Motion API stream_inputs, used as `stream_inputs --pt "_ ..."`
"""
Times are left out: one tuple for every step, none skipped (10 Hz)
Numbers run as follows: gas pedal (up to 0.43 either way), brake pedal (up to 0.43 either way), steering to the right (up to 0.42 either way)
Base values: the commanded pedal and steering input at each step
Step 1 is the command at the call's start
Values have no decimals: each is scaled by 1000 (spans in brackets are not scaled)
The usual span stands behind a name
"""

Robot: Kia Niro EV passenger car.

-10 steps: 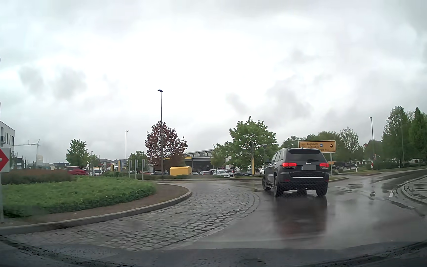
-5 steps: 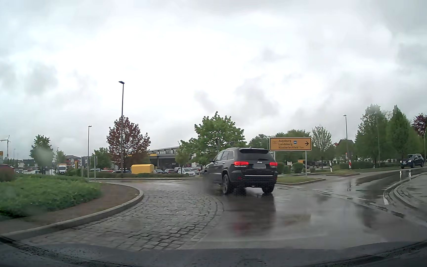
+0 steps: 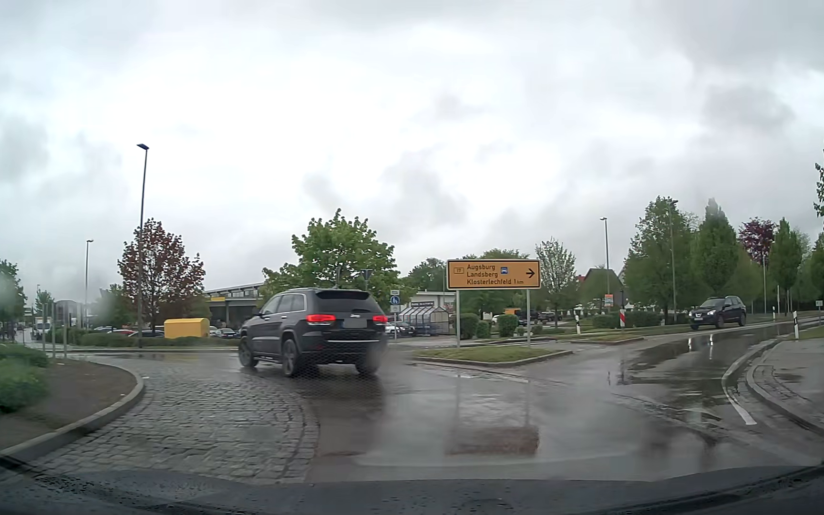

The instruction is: Follow the waypoints while adhering to traffic rules and regulations

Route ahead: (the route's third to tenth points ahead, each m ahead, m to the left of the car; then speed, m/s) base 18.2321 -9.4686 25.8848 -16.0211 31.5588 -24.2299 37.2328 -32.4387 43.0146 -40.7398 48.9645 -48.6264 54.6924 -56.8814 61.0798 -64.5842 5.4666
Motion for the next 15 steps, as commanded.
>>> stream_inputs --pt "240 0 204" --pt "220 0 204" --pt "220 0 204" --pt "209 0 203" --pt "209 0 199" --pt "209 0 196" --pt "209 0 195" --pt "209 0 194" --pt "209 0 190" --pt "209 0 186" --pt "220 0 184" --pt "220 0 184" --pt "220 0 183" --pt "228 0 179" --pt "228 0 176"
